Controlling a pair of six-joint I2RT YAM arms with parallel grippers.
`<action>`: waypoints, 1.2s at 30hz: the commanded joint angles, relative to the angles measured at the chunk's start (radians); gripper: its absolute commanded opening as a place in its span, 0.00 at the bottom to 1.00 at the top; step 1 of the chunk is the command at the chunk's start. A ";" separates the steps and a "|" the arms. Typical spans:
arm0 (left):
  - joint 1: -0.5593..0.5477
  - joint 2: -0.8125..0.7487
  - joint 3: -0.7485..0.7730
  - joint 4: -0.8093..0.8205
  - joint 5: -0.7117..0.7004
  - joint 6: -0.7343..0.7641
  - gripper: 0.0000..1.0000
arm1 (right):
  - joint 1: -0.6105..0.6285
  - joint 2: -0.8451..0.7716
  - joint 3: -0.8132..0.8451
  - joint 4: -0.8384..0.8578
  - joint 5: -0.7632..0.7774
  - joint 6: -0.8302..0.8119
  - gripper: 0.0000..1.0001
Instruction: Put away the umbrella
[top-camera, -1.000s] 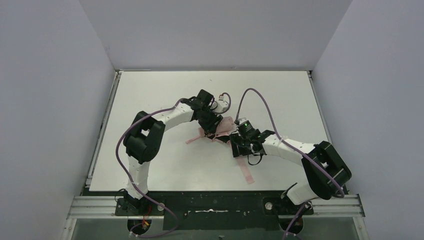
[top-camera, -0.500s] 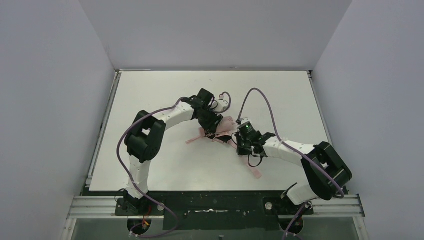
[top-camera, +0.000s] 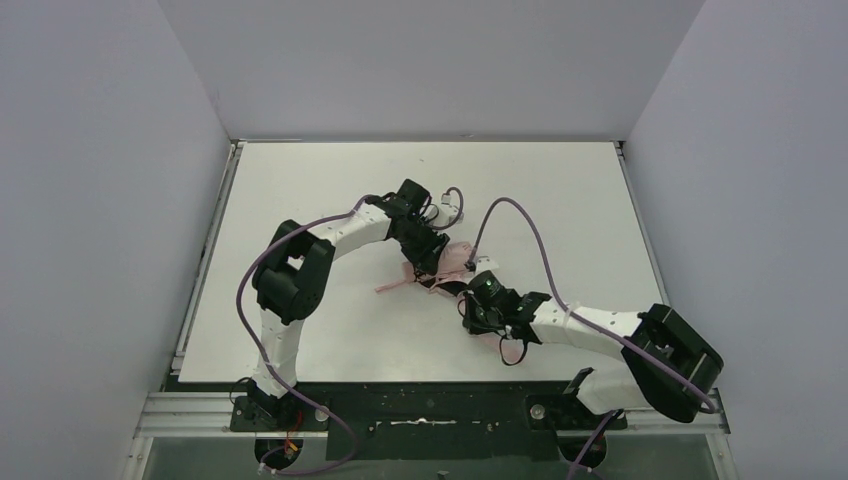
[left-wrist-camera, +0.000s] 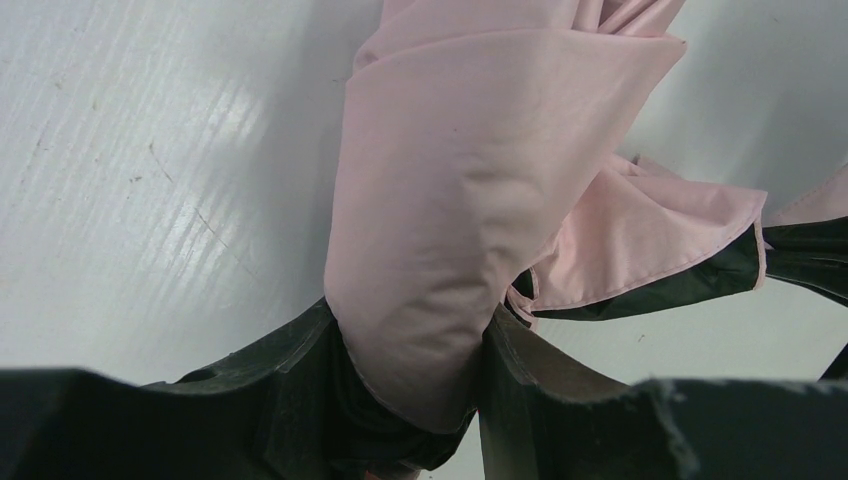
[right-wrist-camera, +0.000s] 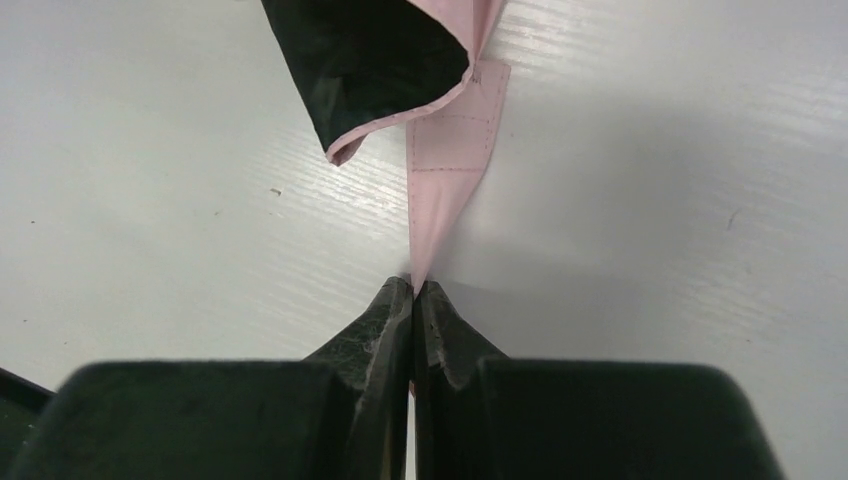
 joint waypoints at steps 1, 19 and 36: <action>0.026 0.050 0.012 -0.023 -0.103 -0.013 0.00 | 0.047 -0.006 -0.091 -0.112 -0.051 0.073 0.00; 0.026 0.037 -0.004 -0.016 -0.111 -0.007 0.00 | 0.128 -0.138 -0.099 -0.357 0.041 0.236 0.03; 0.009 0.017 -0.021 -0.016 -0.114 0.039 0.00 | 0.213 -0.125 -0.119 -0.332 0.065 0.290 0.19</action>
